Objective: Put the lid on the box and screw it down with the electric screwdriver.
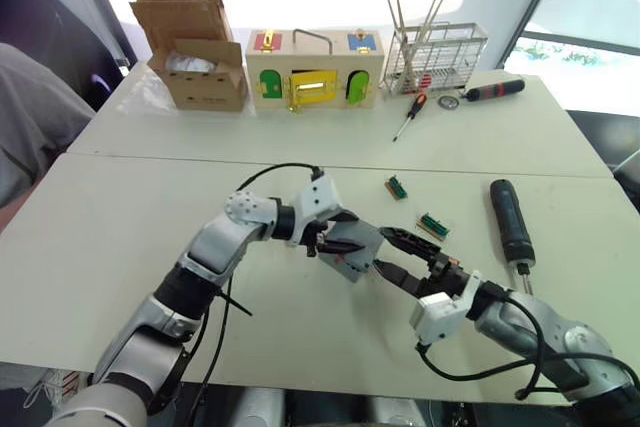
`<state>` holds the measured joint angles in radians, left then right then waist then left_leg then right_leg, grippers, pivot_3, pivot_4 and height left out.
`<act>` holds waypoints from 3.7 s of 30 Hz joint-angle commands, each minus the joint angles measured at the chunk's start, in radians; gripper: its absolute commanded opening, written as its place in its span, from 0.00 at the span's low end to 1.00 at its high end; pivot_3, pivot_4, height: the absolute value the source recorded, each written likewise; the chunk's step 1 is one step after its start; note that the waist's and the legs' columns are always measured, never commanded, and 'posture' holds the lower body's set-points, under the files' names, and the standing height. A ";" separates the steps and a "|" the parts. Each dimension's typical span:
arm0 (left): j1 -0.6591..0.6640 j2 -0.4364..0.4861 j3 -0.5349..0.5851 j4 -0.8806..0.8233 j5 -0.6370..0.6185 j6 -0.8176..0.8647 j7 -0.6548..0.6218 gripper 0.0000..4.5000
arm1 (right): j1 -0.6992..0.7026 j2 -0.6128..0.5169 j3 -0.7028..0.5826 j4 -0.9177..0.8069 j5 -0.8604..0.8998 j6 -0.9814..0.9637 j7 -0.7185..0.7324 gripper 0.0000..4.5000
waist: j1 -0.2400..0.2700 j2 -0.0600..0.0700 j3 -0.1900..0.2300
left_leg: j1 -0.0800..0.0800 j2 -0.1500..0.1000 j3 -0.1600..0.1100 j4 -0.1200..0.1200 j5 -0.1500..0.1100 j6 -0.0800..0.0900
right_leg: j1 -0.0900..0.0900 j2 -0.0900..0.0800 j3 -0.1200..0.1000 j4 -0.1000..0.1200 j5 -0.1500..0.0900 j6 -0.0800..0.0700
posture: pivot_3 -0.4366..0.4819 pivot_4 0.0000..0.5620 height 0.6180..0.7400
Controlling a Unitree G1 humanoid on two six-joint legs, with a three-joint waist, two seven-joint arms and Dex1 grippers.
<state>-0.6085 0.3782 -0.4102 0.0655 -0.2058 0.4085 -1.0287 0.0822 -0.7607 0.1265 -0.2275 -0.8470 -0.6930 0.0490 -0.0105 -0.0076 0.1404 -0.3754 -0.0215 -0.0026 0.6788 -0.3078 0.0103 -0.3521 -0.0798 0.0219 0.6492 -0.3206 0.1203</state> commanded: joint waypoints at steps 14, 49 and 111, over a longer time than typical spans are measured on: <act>0.057 0.028 -0.060 0.098 0.069 -0.039 -0.049 0.60 | 0.117 -0.036 -0.101 0.036 0.406 0.023 0.099 0.94 | -0.001 0.000 -0.001 | 0.001 0.000 0.000 -0.001 0.000 0.000 | 0.002 -0.001 0.001 -0.002 0.000 0.000 | 0.48 0.27 1.00; 0.040 0.021 -0.052 0.116 0.072 -0.060 -0.053 0.60 | 0.156 0.127 0.019 -0.272 1.125 0.760 0.595 0.01 | 0.000 0.000 -0.002 | 0.001 0.000 -0.002 -0.013 -0.001 0.001 | 0.003 -0.009 -0.001 -0.016 -0.001 -0.005 | 0.48 0.27 1.00; 0.125 0.043 0.141 -0.090 -0.164 0.256 0.033 0.02 | -0.002 0.160 -0.025 -0.164 1.122 0.972 0.688 0.00 | 0.019 -0.002 0.014 | -0.018 -0.001 -0.004 -0.013 0.005 -0.009 | -0.022 -0.007 -0.003 -0.004 0.000 -0.004 | 0.48 0.27 1.00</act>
<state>-0.4889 0.4212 -0.2479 0.0338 -0.3450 0.6513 -0.9625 0.0938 -0.6076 0.0967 -0.3803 0.2781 0.2985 0.7338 0.0089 -0.0097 0.1546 -0.3936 -0.0221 -0.0071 0.6659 -0.3024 0.0012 -0.3738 -0.0872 0.0189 0.6455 -0.3202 0.1160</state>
